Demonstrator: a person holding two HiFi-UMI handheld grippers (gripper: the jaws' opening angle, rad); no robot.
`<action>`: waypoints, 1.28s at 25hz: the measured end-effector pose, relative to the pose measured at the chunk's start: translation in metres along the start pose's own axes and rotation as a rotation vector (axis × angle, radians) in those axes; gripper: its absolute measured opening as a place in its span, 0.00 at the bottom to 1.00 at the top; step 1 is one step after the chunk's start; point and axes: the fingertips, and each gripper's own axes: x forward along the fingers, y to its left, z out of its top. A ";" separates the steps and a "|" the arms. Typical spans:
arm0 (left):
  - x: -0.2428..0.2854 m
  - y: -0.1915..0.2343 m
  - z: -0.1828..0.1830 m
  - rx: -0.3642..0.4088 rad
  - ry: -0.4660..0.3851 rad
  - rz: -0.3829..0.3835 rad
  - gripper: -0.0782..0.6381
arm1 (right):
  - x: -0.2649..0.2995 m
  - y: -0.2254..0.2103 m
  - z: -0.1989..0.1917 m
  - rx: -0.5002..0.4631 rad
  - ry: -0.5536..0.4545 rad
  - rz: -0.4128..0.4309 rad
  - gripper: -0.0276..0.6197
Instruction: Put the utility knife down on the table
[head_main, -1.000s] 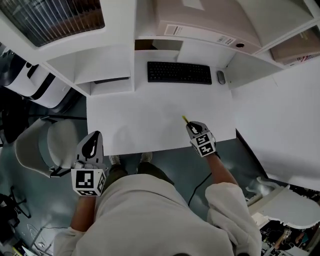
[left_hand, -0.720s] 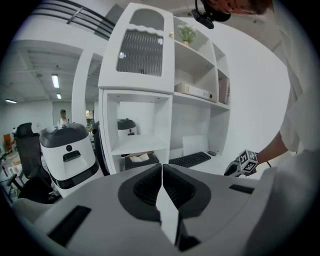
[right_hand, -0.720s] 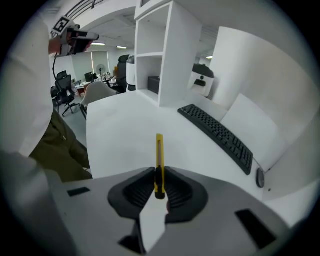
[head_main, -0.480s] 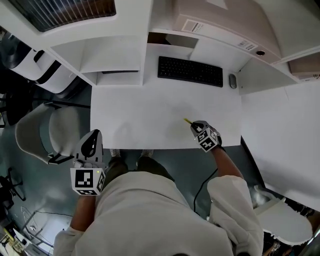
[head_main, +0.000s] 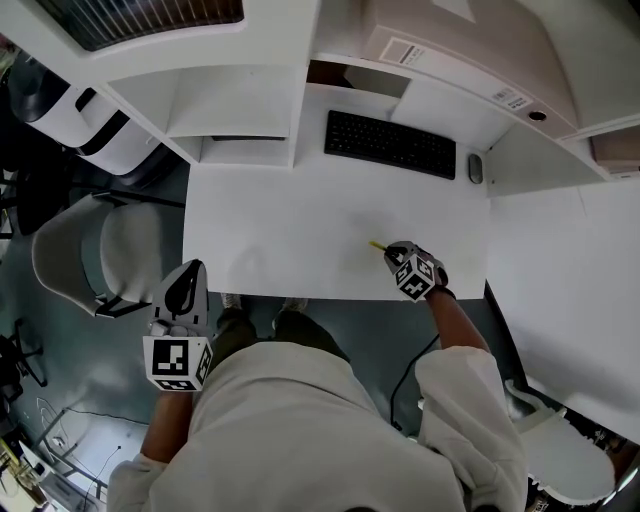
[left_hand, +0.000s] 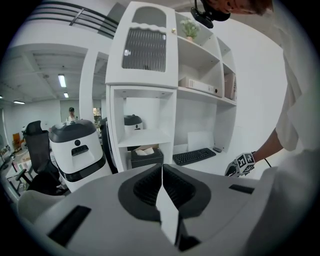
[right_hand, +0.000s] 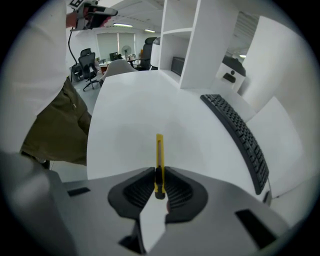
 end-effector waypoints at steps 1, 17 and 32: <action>0.000 0.000 -0.001 0.000 0.003 0.002 0.12 | 0.003 0.000 -0.001 -0.020 0.009 0.006 0.14; 0.002 0.000 -0.012 -0.011 0.036 0.028 0.12 | 0.032 0.000 -0.011 -0.277 0.129 0.107 0.14; 0.001 -0.005 -0.016 -0.011 0.046 0.027 0.12 | 0.037 0.002 -0.012 -0.335 0.209 0.240 0.14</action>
